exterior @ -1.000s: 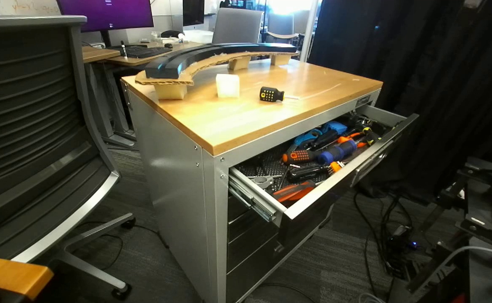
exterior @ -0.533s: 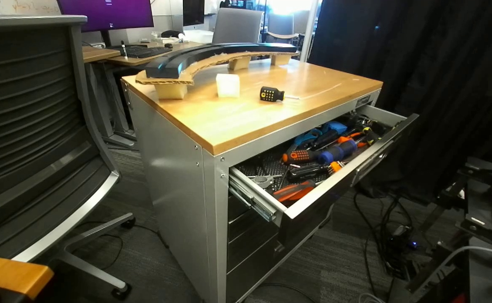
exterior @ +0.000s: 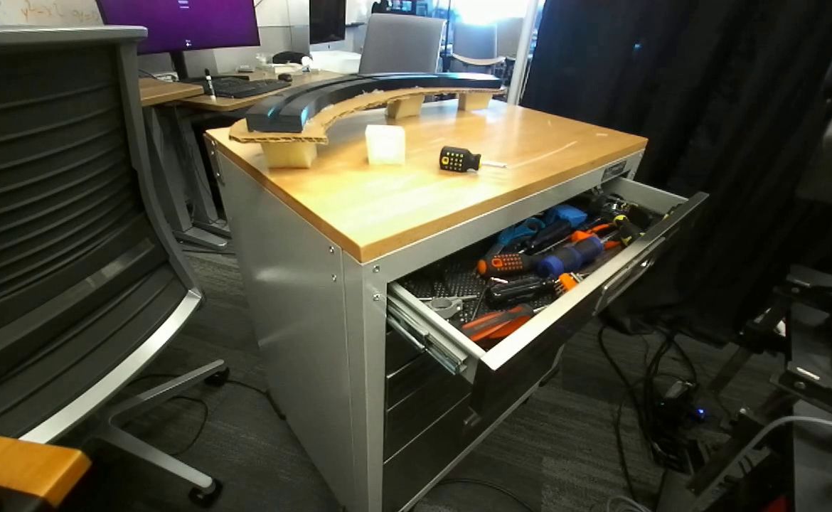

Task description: Put the screwdriver inside and close the top drawer

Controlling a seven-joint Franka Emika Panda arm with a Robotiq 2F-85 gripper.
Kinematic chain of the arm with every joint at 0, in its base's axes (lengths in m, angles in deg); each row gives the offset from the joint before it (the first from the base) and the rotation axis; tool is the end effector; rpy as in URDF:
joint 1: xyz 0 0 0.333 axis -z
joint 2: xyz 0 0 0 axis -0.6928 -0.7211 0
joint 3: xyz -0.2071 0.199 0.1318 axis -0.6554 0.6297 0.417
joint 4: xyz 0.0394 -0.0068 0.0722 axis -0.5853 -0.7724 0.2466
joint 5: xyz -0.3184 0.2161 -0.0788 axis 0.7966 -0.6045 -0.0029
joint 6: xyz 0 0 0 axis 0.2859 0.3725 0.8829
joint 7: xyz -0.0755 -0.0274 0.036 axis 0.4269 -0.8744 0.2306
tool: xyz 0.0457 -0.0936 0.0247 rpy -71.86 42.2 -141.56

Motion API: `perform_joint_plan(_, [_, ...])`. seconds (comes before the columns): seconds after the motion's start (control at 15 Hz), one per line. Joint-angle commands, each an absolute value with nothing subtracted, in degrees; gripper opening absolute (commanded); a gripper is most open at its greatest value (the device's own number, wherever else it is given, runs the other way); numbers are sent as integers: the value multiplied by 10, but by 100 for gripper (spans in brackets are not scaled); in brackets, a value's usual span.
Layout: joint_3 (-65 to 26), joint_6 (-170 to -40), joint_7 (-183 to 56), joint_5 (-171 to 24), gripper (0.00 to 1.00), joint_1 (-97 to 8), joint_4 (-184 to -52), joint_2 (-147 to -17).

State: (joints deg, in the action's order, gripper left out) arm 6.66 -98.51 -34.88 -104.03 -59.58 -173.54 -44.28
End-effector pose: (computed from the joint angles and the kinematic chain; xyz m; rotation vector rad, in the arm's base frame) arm 0.3188 0.2629 0.3759 -2.9072 0.3605 0.1874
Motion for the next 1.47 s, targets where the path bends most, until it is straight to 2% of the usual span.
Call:
perform_joint_plan(0.0, [59,-985,-346,-1037,100,-603,-1735,-443])
perform_joint_plan(0.13, [59,-985,-346,-1037,100,-603,-1735,-443])
perform_joint_plan(0.27, [76,-1047,-339,-1035,100,-606,-1733,-456])
perform_joint_plan(0.33, [61,-1047,-351,-949,100,-560,-1724,-455])
perform_joint_plan(0.6, [64,-1148,-317,-821,100,-509,-1723,-465])
perform_joint_plan(0.67, [50,-1107,-338,-863,100,-538,-1735,-452])
perform_joint_plan(1.0, [51,-1136,-331,-830,100,-520,-1732,-462])
perform_joint_plan(1.4, [16,-1178,-440,-880,100,-542,-1615,-652])
